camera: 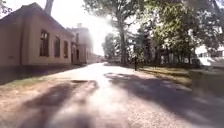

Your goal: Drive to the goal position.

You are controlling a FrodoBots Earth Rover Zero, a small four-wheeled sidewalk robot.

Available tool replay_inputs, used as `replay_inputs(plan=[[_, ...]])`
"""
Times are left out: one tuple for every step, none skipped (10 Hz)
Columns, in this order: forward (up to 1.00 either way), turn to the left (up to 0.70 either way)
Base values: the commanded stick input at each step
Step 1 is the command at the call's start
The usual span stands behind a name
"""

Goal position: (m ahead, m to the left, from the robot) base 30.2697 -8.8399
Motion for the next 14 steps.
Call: replay_inputs(plan=[[0.85, 0.00], [0.85, 0.00], [0.85, 0.00], [0.85, 0.00], [0.85, 0.00], [0.85, 0.00], [0.85, 0.00], [0.85, 0.00], [0.85, 0.00], [0.85, 0.00], [0.85, 0.00], [0.85, 0.00], [0.85, 0.00], [0.85, 0.00]])
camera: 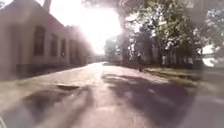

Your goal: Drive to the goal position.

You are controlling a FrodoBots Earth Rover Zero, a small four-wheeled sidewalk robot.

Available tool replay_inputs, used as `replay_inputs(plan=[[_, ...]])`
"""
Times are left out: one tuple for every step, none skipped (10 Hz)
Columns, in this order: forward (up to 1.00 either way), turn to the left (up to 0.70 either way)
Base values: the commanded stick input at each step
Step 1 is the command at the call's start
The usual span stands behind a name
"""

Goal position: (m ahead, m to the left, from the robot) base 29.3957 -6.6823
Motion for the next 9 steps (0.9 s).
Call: replay_inputs(plan=[[0.85, 0.00], [0.85, 0.00], [0.85, 0.00], [0.85, 0.00], [0.85, 0.00], [0.85, 0.00], [0.85, 0.00], [0.85, 0.00], [0.85, 0.00]])
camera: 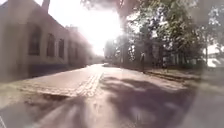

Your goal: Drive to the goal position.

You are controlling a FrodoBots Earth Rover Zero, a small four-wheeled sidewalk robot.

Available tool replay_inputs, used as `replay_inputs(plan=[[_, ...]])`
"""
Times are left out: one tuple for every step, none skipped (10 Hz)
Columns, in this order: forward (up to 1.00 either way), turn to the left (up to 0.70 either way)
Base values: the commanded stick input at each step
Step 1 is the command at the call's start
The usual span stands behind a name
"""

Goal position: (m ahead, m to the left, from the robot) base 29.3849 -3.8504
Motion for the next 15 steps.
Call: replay_inputs(plan=[[0.85, 0.00], [0.85, 0.00], [0.85, 0.00], [0.85, 0.00], [0.85, 0.00], [0.85, 0.00], [0.85, 0.00], [0.85, 0.00], [0.85, 0.00], [0.85, 0.00], [0.85, 0.00], [0.85, 0.00], [0.85, 0.00], [0.85, 0.00], [0.85, 0.00]])
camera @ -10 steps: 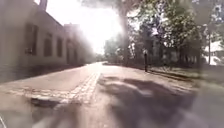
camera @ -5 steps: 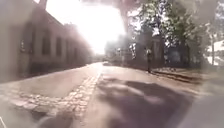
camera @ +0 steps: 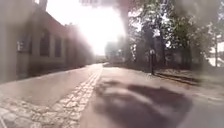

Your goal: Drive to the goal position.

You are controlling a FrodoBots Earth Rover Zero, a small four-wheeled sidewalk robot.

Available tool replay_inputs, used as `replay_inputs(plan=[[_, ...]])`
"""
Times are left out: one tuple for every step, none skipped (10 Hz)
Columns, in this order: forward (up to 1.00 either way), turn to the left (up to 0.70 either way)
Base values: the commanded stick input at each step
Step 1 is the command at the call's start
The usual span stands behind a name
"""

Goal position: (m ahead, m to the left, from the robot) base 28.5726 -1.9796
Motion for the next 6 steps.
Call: replay_inputs(plan=[[0.85, 0.00], [0.85, 0.00], [0.85, 0.00], [0.85, 0.00], [0.85, 0.00], [0.85, 0.00]])
